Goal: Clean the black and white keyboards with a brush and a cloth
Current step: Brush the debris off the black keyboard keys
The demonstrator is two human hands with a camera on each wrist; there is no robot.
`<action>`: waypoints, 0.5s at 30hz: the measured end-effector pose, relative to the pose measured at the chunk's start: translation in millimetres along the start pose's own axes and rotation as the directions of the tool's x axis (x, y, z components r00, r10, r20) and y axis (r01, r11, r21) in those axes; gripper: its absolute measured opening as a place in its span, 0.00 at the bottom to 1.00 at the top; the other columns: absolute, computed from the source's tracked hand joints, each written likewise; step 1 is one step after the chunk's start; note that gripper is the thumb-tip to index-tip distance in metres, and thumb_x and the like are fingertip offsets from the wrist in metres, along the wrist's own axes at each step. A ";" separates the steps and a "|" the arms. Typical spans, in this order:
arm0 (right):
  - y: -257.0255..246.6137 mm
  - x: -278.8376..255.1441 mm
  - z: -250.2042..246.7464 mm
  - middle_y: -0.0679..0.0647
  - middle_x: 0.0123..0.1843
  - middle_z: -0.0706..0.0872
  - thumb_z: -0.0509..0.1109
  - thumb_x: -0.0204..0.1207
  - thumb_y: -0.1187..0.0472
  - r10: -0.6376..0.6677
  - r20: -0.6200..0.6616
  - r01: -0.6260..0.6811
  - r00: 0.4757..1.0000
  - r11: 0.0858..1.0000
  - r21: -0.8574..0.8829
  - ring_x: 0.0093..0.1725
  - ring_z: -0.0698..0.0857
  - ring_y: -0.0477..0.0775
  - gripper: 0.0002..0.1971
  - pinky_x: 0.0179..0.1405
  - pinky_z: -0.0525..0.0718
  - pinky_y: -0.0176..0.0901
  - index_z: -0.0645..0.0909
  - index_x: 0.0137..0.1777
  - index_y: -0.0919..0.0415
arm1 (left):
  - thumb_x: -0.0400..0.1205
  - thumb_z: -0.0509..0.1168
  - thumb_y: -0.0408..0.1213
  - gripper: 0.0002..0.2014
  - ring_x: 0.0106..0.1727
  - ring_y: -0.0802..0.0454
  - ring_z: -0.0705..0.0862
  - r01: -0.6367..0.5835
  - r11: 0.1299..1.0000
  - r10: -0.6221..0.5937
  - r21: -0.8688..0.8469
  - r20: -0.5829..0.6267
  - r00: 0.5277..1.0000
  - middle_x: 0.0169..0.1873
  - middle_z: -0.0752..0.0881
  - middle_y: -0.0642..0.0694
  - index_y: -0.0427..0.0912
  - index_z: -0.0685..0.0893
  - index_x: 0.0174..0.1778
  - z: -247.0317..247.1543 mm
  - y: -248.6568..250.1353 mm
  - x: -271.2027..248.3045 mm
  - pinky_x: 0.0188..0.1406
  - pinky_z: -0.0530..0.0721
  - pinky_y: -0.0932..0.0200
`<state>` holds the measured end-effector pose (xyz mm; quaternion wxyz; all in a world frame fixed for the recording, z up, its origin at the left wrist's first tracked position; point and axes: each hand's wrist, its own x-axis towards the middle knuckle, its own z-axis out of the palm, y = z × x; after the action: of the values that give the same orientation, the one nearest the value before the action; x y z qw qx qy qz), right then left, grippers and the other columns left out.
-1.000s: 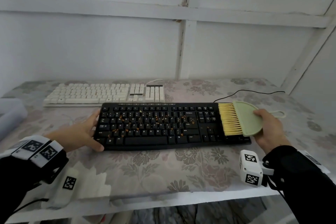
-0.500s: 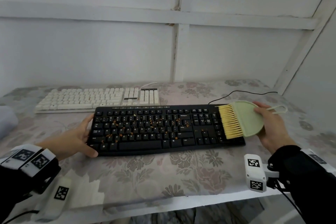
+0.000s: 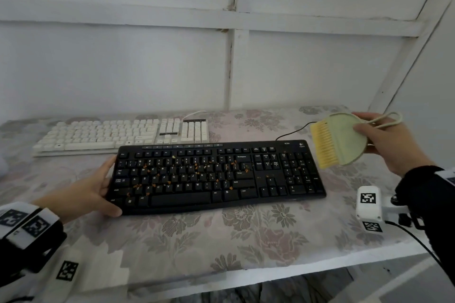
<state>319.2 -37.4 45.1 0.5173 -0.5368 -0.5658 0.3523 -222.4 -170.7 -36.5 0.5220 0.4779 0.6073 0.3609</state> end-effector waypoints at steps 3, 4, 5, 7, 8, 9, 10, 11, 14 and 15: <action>1.1 -0.1 1.5 0.43 0.37 0.90 0.65 0.80 0.68 -0.006 0.064 0.006 0.998 1.000 -0.007 0.33 0.88 0.44 0.14 0.26 0.86 0.39 0.84 0.56 0.48 | 0.30 0.87 0.25 0.80 0.48 0.53 0.91 -0.008 1.000 0.008 -0.007 -0.003 1.000 0.47 0.92 0.49 0.64 0.54 0.78 -0.6 -1.5 0.4 0.35 0.88 0.60; 1.9 -0.5 2.0 0.42 0.38 0.91 0.65 0.81 0.68 -0.007 0.072 0.007 0.997 1.000 0.002 0.33 0.88 0.43 0.14 0.25 0.86 0.39 0.84 0.56 0.47 | 0.29 0.87 0.27 0.81 0.48 0.53 0.91 -0.009 1.000 0.009 -0.011 -0.001 1.000 0.48 0.92 0.48 0.65 0.54 0.78 -0.8 -1.8 0.9 0.35 0.88 0.60; 3.0 -1.0 2.6 0.42 0.38 0.91 0.65 0.81 0.68 -0.008 0.078 0.007 0.997 1.000 0.009 0.34 0.88 0.43 0.14 0.25 0.86 0.39 0.83 0.56 0.47 | 0.27 0.87 0.29 0.81 0.49 0.53 0.91 -0.010 1.000 0.010 -0.012 -0.001 1.000 0.48 0.92 0.48 0.65 0.54 0.78 -1.6 -2.5 1.3 0.36 0.88 0.60; 5.4 -2.4 3.0 0.42 0.39 0.91 0.64 0.81 0.68 -0.005 0.087 0.004 0.996 1.000 0.018 0.35 0.89 0.43 0.15 0.26 0.86 0.39 0.83 0.57 0.46 | 0.27 0.87 0.30 0.82 0.49 0.52 0.91 -0.010 1.000 0.010 -0.012 -0.004 1.000 0.49 0.92 0.48 0.64 0.54 0.79 -2.3 -3.2 1.4 0.36 0.88 0.60; 6.5 -3.4 2.7 0.43 0.40 0.91 0.64 0.81 0.68 -0.002 0.092 0.000 0.996 1.000 0.020 0.36 0.89 0.43 0.15 0.26 0.86 0.40 0.82 0.57 0.47 | 0.26 0.87 0.31 0.83 0.49 0.52 0.91 -0.009 1.000 0.009 -0.012 -0.002 1.000 0.49 0.92 0.47 0.65 0.54 0.79 -2.4 -3.1 1.5 0.36 0.88 0.60; 7.5 -4.4 2.3 0.45 0.41 0.91 0.64 0.81 0.68 0.003 0.097 -0.005 0.995 1.000 0.016 0.36 0.89 0.43 0.15 0.26 0.86 0.40 0.82 0.58 0.47 | 0.24 0.87 0.33 0.83 0.49 0.52 0.90 -0.011 1.000 0.011 -0.015 0.002 1.000 0.49 0.92 0.48 0.66 0.54 0.78 -1.8 -2.3 1.1 0.36 0.88 0.60; 7.8 -6.1 1.7 0.47 0.43 0.91 0.65 0.81 0.68 0.008 0.108 -0.009 0.994 1.000 0.005 0.36 0.89 0.43 0.15 0.26 0.86 0.40 0.83 0.58 0.48 | 0.24 0.87 0.35 0.82 0.49 0.52 0.90 -0.011 1.000 0.012 -0.019 0.003 1.000 0.49 0.92 0.48 0.67 0.55 0.77 -1.4 -1.7 0.8 0.35 0.88 0.60; 8.0 -8.2 1.0 0.51 0.45 0.90 0.65 0.81 0.68 0.013 0.122 -0.012 0.992 1.000 -0.014 0.36 0.89 0.44 0.15 0.25 0.86 0.40 0.83 0.58 0.48 | 0.24 0.87 0.35 0.82 0.49 0.52 0.91 -0.013 1.000 0.013 -0.019 0.003 1.000 0.49 0.92 0.48 0.67 0.55 0.77 -1.0 -1.4 0.8 0.35 0.88 0.61; 7.6 -15.7 -1.3 0.59 0.47 0.86 0.66 0.79 0.69 0.021 0.164 -0.005 0.986 0.996 -0.093 0.39 0.88 0.50 0.15 0.25 0.86 0.45 0.83 0.56 0.49 | 0.26 0.87 0.29 0.81 0.48 0.53 0.91 -0.014 1.000 0.015 -0.011 0.004 1.000 0.48 0.92 0.48 0.65 0.55 0.77 -0.5 -0.3 0.4 0.35 0.88 0.61; 7.5 -18.4 -2.3 0.61 0.46 0.86 0.66 0.79 0.70 0.025 0.175 -0.005 0.984 0.994 -0.112 0.40 0.87 0.54 0.14 0.26 0.87 0.47 0.83 0.56 0.50 | 0.26 0.87 0.30 0.81 0.48 0.53 0.91 -0.015 1.000 0.015 -0.011 0.004 1.000 0.48 0.92 0.49 0.66 0.55 0.77 -0.4 0.0 0.2 0.35 0.88 0.61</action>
<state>321.1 -54.3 34.7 0.4319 -0.5356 -0.6240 0.3703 -222.8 -170.5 -36.4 0.5230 0.4804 0.6006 0.3673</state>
